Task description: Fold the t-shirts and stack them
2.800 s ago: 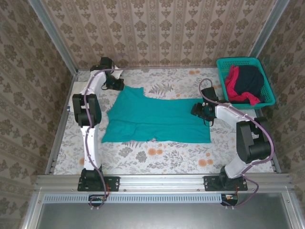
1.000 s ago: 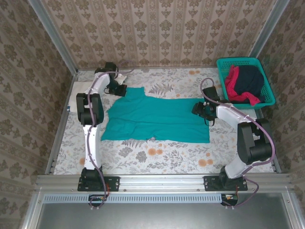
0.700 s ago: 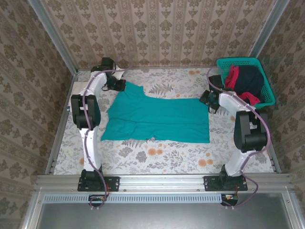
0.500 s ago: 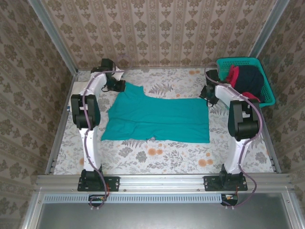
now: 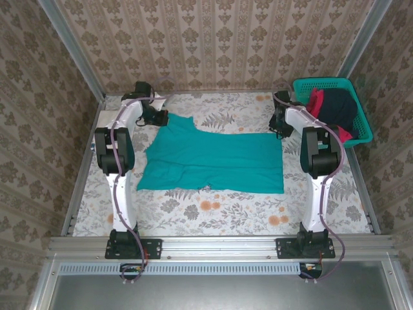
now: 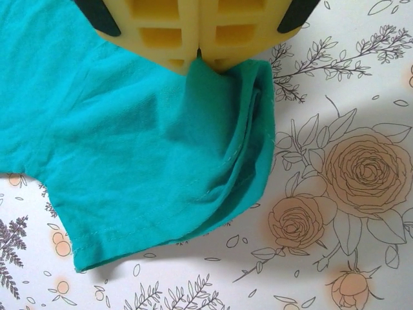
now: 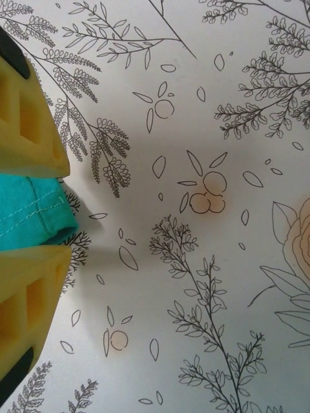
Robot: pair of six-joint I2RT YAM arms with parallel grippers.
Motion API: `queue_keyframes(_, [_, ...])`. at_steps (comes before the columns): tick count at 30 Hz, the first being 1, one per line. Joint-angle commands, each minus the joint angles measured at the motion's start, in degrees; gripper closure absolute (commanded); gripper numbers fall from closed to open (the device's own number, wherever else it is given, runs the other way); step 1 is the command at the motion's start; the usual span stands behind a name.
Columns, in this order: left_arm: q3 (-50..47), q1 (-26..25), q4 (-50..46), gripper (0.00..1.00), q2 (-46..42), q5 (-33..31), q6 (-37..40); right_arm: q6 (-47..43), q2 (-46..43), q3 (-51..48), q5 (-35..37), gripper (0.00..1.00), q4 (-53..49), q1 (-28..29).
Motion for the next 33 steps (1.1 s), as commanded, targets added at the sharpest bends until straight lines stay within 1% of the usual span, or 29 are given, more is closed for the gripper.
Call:
queue_keyframes(1, [-0.65, 0.66, 0.24, 1.0, -2.98, 1.59, -0.86, -0.41, 2.01, 1.86, -0.14, 0.69, -3.32, 0.4])
queue_keyframes(4, [-0.78, 0.68, 0.24, 1.0, -3.07, 1.98, -0.82, -0.95, 2.7, 2.22, -0.1, 0.78, -4.07, 0.4])
queue_keyframes(9, [-1.74, 0.99, 0.91, 1.0, -3.74, 2.89, -0.91, -1.58, 2.44, 2.44, 0.0, 1.0, -4.5, 0.4])
queue_keyframes(13, [-2.79, 1.35, 1.94, 1.0, -5.08, 3.7, -1.53, -2.53, 0.36, 1.9, -0.53, 1.0, -3.41, 0.48])
queue_keyframes(16, [-3.74, 1.68, 3.03, 1.0, -6.84, 4.25, -2.03, -3.21, -2.8, 0.24, -0.57, 1.0, -1.47, 0.66])
queue_keyframes(25, [-8.7, 2.9, 6.32, 1.0, -13.81, 5.94, -3.54, -3.53, -15.7, -12.44, -0.7, 1.0, 7.55, 0.84])
queue_keyframes(33, [-15.91, 3.39, 6.4, 1.0, -20.16, 6.44, -3.85, -4.05, -28.51, -23.86, -1.49, 1.0, 9.48, 1.19])
